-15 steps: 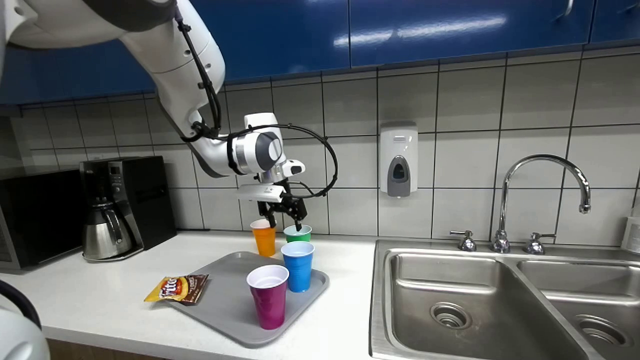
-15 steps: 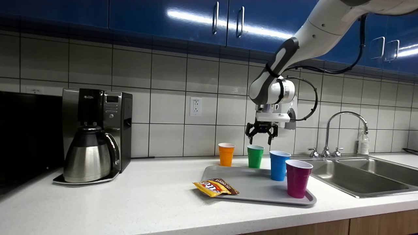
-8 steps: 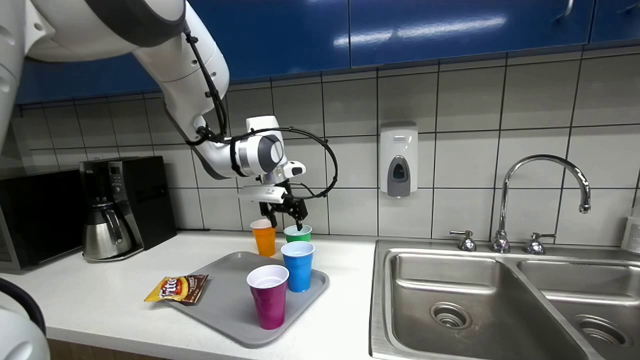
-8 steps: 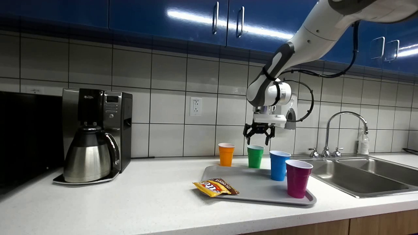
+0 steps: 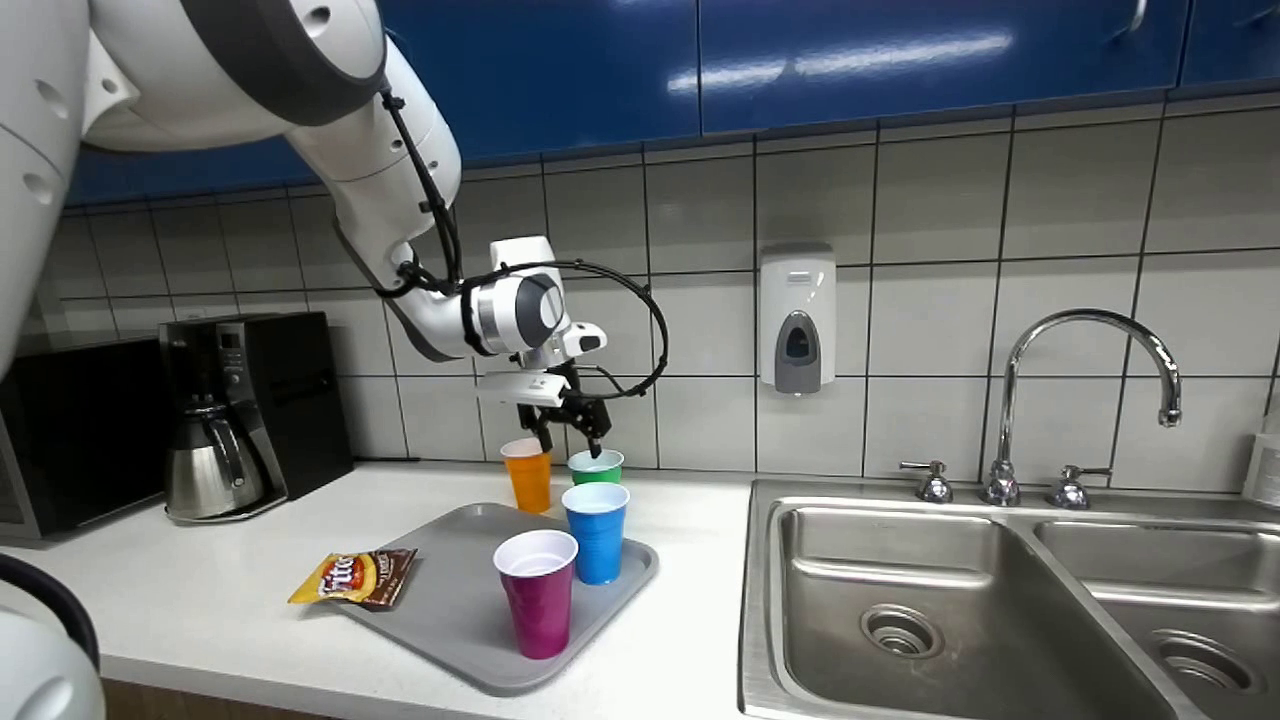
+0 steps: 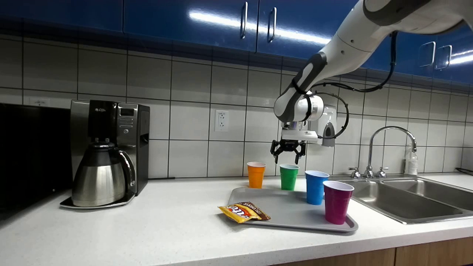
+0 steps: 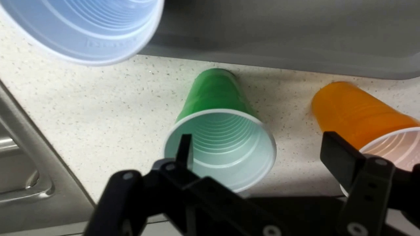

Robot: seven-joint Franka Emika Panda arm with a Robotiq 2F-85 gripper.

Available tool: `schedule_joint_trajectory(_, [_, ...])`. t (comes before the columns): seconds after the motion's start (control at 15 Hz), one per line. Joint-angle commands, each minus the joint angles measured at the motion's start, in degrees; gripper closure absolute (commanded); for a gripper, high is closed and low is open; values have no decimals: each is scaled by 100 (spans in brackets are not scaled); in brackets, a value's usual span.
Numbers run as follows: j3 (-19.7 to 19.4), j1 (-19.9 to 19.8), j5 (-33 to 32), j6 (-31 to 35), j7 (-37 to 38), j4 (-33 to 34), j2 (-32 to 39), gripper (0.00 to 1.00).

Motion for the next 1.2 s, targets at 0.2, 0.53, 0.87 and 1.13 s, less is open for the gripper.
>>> schedule_joint_trajectory(0.2, [-60,116,-64,23,370,507,362,0])
schedule_joint_trajectory(0.53, [-128,151,-87,0,533,751,631,0])
schedule_joint_trajectory(0.87, [-169,140,-44,-54,598,969,838,0])
schedule_joint_trajectory(1.13, [-194,148,-34,-83,661,1100,980,0])
